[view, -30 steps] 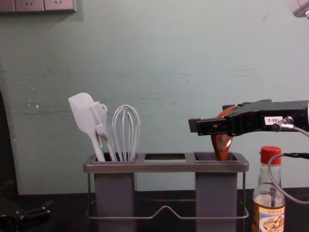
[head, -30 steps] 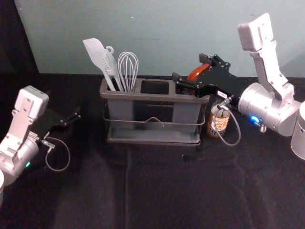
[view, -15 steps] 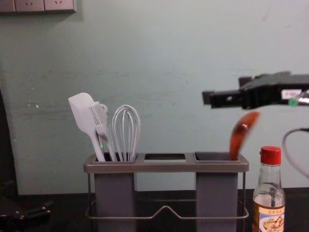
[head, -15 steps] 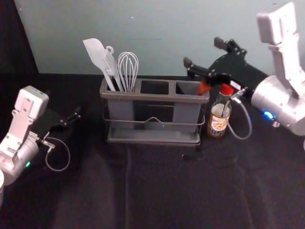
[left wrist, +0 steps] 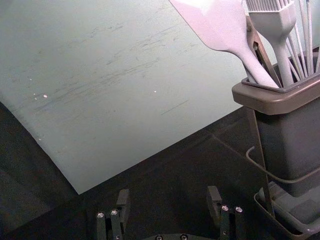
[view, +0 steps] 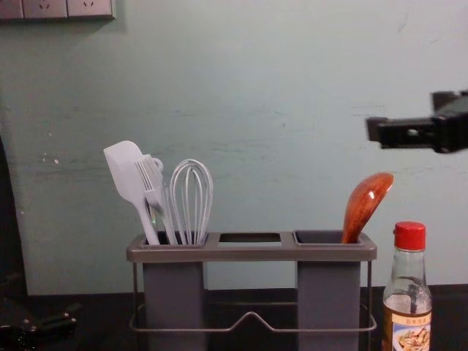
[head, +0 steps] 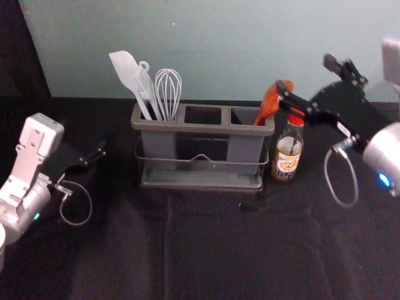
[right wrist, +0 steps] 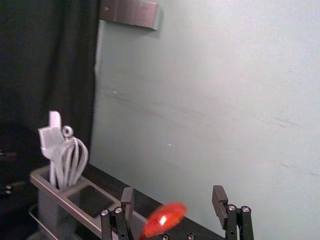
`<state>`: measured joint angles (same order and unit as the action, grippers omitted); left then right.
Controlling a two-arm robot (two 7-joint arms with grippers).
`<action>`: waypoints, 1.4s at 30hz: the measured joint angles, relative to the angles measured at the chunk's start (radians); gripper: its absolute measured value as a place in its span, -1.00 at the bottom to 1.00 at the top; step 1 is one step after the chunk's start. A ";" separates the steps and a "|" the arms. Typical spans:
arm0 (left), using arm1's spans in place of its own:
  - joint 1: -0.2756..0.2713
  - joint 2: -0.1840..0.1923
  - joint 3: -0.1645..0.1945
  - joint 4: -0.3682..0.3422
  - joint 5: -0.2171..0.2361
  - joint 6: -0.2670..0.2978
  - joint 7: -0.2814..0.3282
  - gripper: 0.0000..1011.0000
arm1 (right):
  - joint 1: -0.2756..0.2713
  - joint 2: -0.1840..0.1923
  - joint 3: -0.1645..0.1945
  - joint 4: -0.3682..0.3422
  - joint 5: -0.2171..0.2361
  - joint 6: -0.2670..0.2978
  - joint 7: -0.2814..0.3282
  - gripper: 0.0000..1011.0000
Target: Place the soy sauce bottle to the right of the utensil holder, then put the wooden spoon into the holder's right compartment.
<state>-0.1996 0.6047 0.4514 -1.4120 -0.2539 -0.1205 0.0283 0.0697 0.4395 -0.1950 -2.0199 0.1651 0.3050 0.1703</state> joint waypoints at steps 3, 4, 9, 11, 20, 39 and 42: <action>0.000 0.000 0.000 0.000 0.000 0.000 0.000 0.99 | -0.060 -0.010 0.019 -0.013 -0.023 -0.040 -0.034 0.98; 0.000 0.000 0.000 0.000 0.000 0.000 0.000 0.99 | -0.079 -0.014 0.024 -0.015 -0.030 -0.055 -0.044 0.98; 0.000 0.000 0.000 0.000 0.000 0.000 0.000 0.99 | -0.178 -0.043 0.048 -0.003 -0.088 -0.160 -0.117 0.98; 0.000 0.000 0.000 0.000 0.000 0.000 0.000 0.99 | -0.203 -0.054 0.055 0.006 -0.101 -0.191 -0.137 0.98; 0.000 0.000 0.000 0.000 0.000 0.000 0.000 0.99 | -0.290 -0.101 0.084 0.071 -0.129 -0.318 -0.183 0.98; 0.000 0.000 0.000 0.000 0.000 0.000 0.000 0.99 | -0.325 -0.167 0.100 0.231 -0.053 -0.420 -0.097 0.98; 0.000 0.000 0.000 0.000 0.000 0.000 0.000 0.99 | -0.325 -0.174 0.102 0.240 -0.052 -0.420 -0.091 0.98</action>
<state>-0.1995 0.6047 0.4514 -1.4120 -0.2539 -0.1205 0.0283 -0.2549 0.2651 -0.0930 -1.7799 0.1134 -0.1152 0.0790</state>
